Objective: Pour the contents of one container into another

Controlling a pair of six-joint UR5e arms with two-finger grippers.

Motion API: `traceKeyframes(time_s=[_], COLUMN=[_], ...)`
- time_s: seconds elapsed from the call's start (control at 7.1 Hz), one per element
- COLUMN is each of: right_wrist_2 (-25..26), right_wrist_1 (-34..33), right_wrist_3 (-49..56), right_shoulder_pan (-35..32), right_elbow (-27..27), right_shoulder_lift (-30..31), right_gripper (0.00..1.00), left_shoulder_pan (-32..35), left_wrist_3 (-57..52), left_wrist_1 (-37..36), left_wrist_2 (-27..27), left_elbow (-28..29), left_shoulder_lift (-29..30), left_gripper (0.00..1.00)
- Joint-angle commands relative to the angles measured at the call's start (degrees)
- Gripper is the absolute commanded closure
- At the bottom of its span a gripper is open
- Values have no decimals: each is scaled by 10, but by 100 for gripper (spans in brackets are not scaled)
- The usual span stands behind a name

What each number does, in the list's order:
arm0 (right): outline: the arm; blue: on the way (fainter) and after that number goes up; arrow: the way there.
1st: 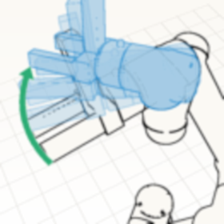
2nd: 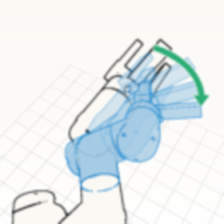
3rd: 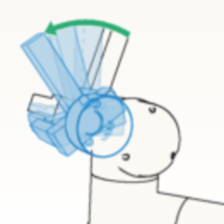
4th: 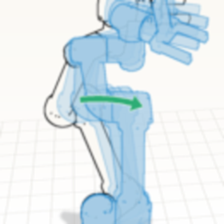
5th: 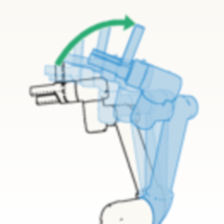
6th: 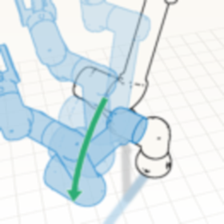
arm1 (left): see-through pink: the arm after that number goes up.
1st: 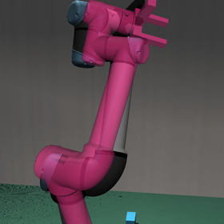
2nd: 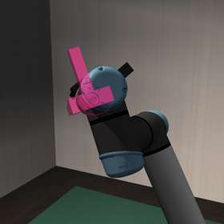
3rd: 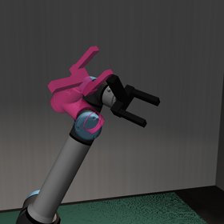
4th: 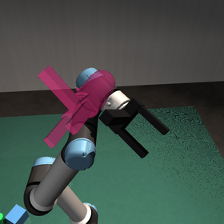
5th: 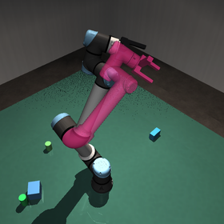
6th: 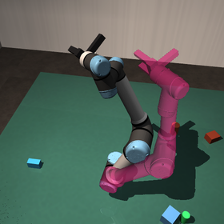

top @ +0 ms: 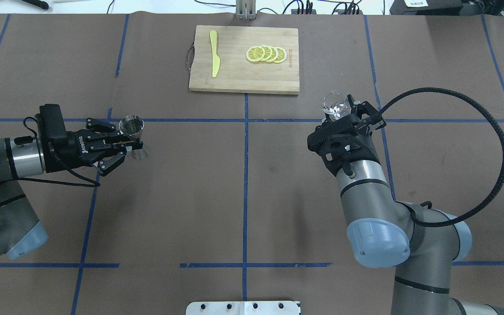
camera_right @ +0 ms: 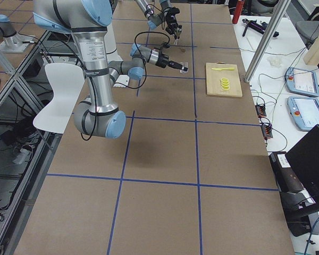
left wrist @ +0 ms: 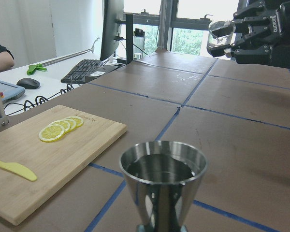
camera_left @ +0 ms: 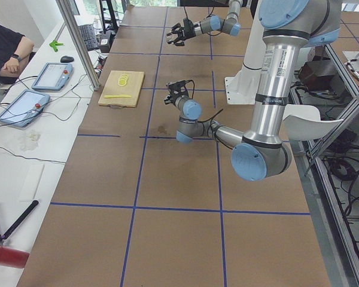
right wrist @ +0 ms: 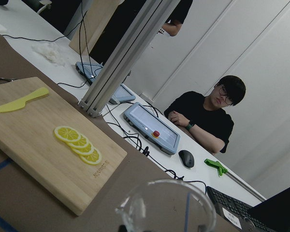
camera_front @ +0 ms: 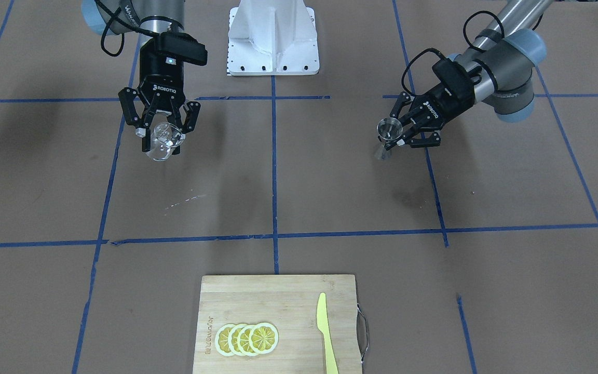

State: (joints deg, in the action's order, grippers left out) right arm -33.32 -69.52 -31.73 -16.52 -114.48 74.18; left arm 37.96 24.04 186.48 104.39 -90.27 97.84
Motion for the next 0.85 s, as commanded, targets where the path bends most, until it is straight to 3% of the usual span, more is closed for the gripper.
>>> traceKeyframes(time_s=[0.0, 0.14, 0.42, 0.56, 0.7], right_wrist_2=[0, 0, 0, 1, 1], right_wrist_1=[0, 0, 0, 0, 0], right_wrist_3=[0, -1, -2, -2, -2], right_shoulder_pan=[0, 0, 0, 1, 1], right_elbow=[0, 0, 0, 0, 0], right_shoulder_lift=[1, 1, 1, 1, 1], right_gripper=[100, 100, 100, 100, 100], left_shoulder_pan=[4, 6, 6, 5, 5], left_wrist_3=[14, 98, 148, 167, 181], left_wrist_1=[1, 1, 26, 91, 110], left_wrist_2=[-3, -1, -16, -49, -88], left_elbow=[-16, -18, -32, -24, -28], left_shoulder_lift=[-43, -49, -93, -127, -152], left_gripper=[100, 100, 100, 100, 100])
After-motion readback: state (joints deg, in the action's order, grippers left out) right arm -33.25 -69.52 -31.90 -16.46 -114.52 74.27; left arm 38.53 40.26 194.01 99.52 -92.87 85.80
